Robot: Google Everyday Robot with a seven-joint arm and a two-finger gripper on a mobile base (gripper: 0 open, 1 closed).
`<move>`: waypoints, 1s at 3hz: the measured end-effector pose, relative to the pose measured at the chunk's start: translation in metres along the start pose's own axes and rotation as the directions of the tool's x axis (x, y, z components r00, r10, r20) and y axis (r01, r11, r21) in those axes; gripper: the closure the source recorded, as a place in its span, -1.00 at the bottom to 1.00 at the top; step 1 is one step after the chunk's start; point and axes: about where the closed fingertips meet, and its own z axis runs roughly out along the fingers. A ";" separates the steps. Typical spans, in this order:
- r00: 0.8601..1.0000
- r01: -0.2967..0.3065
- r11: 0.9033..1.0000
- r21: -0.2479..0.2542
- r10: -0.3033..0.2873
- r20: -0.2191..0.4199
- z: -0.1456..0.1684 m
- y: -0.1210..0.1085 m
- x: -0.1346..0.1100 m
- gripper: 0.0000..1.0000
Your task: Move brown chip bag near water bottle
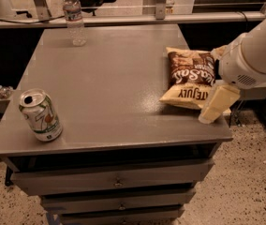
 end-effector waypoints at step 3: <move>0.986 -0.142 0.990 0.000 0.142 0.083 0.067 -0.026 0.001 -0.19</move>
Offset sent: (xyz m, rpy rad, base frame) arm 0.0604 -0.0002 -0.0682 0.1542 0.0094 -0.1283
